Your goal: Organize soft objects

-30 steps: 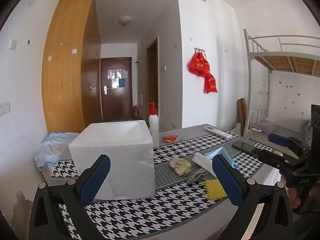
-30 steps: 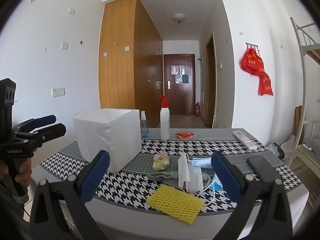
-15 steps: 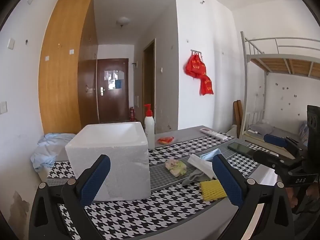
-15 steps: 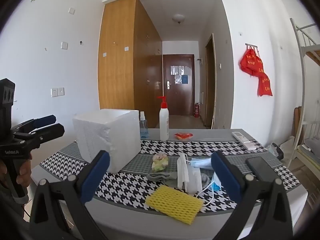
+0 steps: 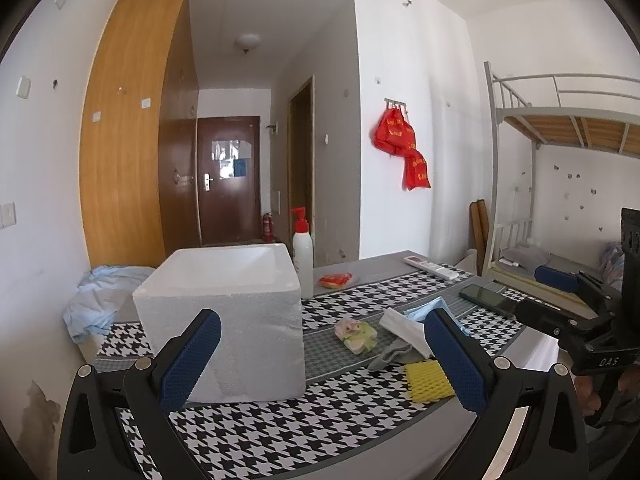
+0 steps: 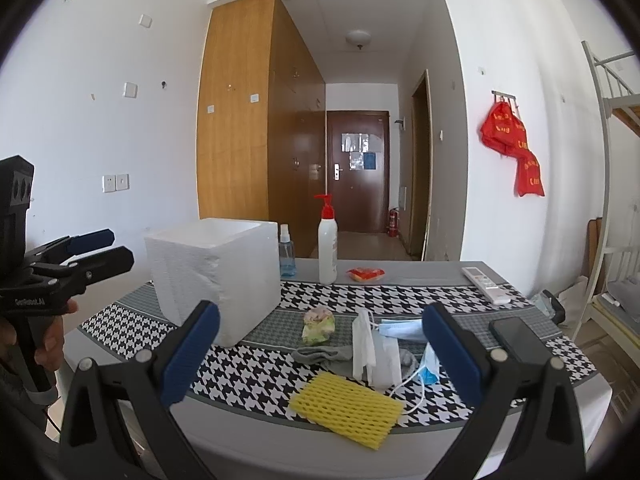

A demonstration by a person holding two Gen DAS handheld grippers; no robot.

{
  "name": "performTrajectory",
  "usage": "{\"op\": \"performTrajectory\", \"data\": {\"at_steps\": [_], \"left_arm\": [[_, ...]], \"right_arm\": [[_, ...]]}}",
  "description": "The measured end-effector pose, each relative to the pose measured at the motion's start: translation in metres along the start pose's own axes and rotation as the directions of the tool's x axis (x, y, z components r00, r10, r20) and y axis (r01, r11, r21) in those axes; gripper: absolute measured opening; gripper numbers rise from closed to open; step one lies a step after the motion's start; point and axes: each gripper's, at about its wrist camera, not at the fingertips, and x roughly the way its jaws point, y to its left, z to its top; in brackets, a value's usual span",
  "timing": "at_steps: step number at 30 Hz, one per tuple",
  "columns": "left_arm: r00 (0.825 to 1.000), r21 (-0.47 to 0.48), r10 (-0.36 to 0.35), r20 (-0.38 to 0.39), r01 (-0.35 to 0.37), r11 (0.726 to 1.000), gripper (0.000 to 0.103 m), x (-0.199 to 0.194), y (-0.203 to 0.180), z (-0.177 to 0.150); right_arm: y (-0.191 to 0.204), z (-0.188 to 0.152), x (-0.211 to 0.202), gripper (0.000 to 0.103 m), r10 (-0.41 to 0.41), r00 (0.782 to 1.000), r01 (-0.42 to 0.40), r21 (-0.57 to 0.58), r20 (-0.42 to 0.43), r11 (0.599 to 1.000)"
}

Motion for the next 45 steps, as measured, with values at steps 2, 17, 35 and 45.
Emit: {"op": "performTrajectory", "data": {"at_steps": [2, 17, 35, 45], "left_arm": [[1.0, 0.004, -0.008, -0.006, 0.008, 1.0, 0.102, 0.001, -0.001, 0.0], [1.0, -0.009, -0.024, -0.01, 0.024, 1.0, 0.102, 0.004, -0.001, -0.001], [1.0, -0.03, -0.012, -0.026, 0.011, 0.999, 0.102, 0.009, 0.0, 0.0], [0.999, -0.03, -0.007, -0.031, 0.007, 1.0, 0.102, 0.013, -0.001, 0.0]], "right_arm": [[0.0, 0.0, 0.001, 0.102, 0.001, 1.0, -0.001, 0.003, -0.003, 1.0], [-0.003, 0.001, 0.004, 0.102, -0.005, 1.0, 0.005, 0.0, -0.003, 1.0], [-0.007, -0.001, 0.007, 0.102, 0.0, 1.0, 0.0, 0.0, -0.005, 1.0], [-0.009, 0.0, 0.011, 0.102, -0.001, 1.0, 0.001, -0.002, -0.008, 1.0]]}}
